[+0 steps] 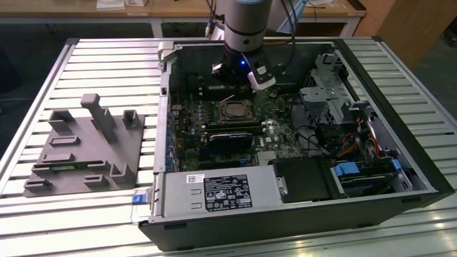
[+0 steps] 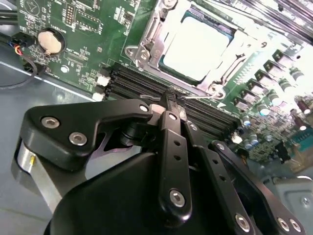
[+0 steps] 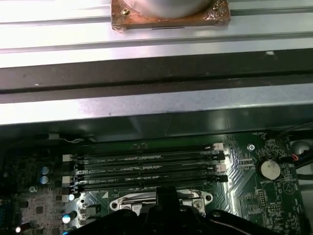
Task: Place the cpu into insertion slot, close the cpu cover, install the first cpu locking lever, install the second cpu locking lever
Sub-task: 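Install the first cpu locking lever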
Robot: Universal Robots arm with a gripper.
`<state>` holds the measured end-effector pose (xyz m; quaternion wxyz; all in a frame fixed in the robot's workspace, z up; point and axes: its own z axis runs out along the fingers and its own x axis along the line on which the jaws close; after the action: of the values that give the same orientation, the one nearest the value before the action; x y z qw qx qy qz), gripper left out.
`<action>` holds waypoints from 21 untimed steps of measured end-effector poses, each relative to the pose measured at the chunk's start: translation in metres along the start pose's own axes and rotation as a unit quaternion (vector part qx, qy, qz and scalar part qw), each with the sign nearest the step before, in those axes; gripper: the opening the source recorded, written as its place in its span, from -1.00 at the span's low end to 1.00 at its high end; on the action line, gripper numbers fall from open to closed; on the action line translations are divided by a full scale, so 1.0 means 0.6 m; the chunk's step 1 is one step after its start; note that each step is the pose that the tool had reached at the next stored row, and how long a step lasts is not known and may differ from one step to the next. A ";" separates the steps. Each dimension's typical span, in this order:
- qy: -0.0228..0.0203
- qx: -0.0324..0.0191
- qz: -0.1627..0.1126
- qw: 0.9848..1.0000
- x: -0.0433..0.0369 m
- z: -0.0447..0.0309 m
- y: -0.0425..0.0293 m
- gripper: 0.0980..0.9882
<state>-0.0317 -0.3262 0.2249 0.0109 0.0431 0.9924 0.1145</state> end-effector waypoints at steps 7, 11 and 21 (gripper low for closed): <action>-0.003 0.001 -0.001 1.000 0.000 0.002 0.000 -0.98; -0.004 0.005 -0.001 1.000 0.000 0.008 0.000 -0.98; -0.009 0.032 -0.003 0.999 0.001 0.027 0.005 -0.98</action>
<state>-0.0317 -0.3193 0.2099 0.0183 0.0419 0.9955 0.0825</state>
